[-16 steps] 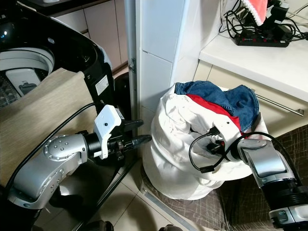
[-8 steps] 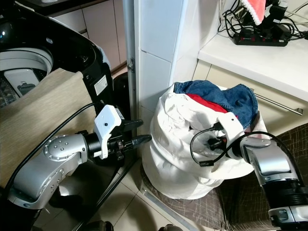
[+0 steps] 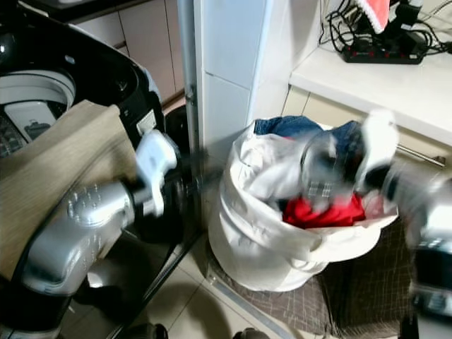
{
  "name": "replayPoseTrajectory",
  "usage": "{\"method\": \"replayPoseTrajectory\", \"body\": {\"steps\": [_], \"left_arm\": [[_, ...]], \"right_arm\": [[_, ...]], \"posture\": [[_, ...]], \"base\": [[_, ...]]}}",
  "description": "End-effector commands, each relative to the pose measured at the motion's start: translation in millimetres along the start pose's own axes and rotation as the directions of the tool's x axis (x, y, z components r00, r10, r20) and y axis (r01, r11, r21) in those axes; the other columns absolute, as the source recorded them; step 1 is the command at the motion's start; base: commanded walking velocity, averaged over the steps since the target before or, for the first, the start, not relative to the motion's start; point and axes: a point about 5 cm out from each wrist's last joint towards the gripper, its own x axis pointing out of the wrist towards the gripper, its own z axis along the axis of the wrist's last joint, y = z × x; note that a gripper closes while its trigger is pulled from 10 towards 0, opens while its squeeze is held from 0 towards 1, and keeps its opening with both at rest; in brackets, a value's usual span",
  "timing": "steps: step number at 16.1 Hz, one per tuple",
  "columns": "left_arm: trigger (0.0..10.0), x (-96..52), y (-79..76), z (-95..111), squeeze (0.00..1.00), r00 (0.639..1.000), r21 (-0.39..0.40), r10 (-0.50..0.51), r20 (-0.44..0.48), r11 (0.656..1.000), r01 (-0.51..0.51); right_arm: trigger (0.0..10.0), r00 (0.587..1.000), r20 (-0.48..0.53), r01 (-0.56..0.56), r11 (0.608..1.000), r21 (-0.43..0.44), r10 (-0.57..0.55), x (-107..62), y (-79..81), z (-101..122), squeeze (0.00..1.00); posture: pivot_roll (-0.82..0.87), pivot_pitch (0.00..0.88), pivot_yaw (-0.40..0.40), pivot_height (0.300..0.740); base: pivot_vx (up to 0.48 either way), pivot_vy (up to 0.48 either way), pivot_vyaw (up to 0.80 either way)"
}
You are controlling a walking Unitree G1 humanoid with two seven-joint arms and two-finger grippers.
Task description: Clothes washing
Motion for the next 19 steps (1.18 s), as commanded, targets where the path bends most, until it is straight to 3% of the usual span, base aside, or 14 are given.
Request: {"method": "replayPoseTrajectory", "body": {"steps": [1,3,4,6,9,12,16,17,18,19], "left_arm": [[10.0,0.2,8.3,6.8,0.00,0.998,0.003,0.051,0.032,0.999,-0.051],[10.0,6.1,13.2,28.7,0.00,0.991,0.006,0.064,0.120,0.998,-0.065],[10.0,11.7,11.0,43.6,1.00,0.983,-0.011,0.034,0.181,0.999,-0.033],[10.0,17.9,5.0,56.2,1.00,0.974,-0.018,-0.022,0.226,0.999,0.027],[10.0,34.0,-4.6,63.0,1.00,0.957,-0.051,-0.078,0.280,0.994,0.096],[10.0,46.2,-4.5,64.4,1.00,0.955,-0.031,-0.046,0.292,0.998,0.058],[10.0,60.1,-6.4,66.9,1.00,0.946,-0.030,0.011,0.323,1.000,-0.001],[10.0,62.1,-8.0,66.8,0.61,0.942,-0.052,0.014,0.335,0.999,0.003],[10.0,62.4,-10.3,67.5,0.14,0.937,-0.062,0.002,0.348,0.998,0.021],[10.0,61.9,-12.7,67.4,0.00,0.935,-0.069,-0.015,0.354,0.997,0.041]], "right_arm": [[0.0,0.995,0.084,-0.048,0.998,0.026,0.046,-4.8,5.5,15.9,0.00],[0.0,0.968,0.214,-0.145,0.988,0.057,0.129,-7.5,18.1,42.7,0.00],[0.0,0.941,0.288,-0.212,0.973,0.088,0.178,-7.4,27.2,56.3,0.00],[0.0,0.908,0.346,-0.290,0.950,0.113,0.236,-6.2,38.8,66.2,0.00],[0.0,0.805,0.460,-0.497,0.849,0.179,0.374,-1.5,70.8,79.9,0.00],[0.0,0.719,0.535,-0.619,0.759,0.203,0.444,-2.7,89.0,86.3,0.00],[0.0,0.692,0.524,-0.674,0.705,0.223,0.496,-2.1,110.9,82.5,0.00],[0.0,0.694,0.516,-0.675,0.703,0.224,0.502,-1.8,114.5,80.8,0.00],[0.0,0.697,0.514,-0.674,0.701,0.231,0.501,-1.9,115.6,80.0,0.00],[0.0,0.699,0.512,-0.673,0.700,0.238,0.499,-1.7,116.2,79.4,0.00]], "posture": [[-0.08,0.061,-0.018,0.740],[-0.08,0.061,-0.023,0.740],[-0.08,0.058,-0.027,0.740],[-0.08,0.055,-0.031,0.740],[-0.08,0.050,-0.042,0.740],[-0.09,0.050,-0.043,0.740],[-0.09,0.049,-0.040,0.740],[-0.09,0.050,-0.039,0.740],[-0.09,0.049,-0.039,0.740],[-0.09,0.051,-0.038,0.740]], "base": [[0.000,0.000,0.00],[0.000,0.000,0.00],[0.000,0.000,0.00],[0.000,0.000,0.00],[0.000,0.000,0.00],[0.000,0.000,0.00],[0.000,0.000,0.00],[0.000,0.000,0.00],[0.000,0.000,0.00],[0.000,0.000,0.00]]}}
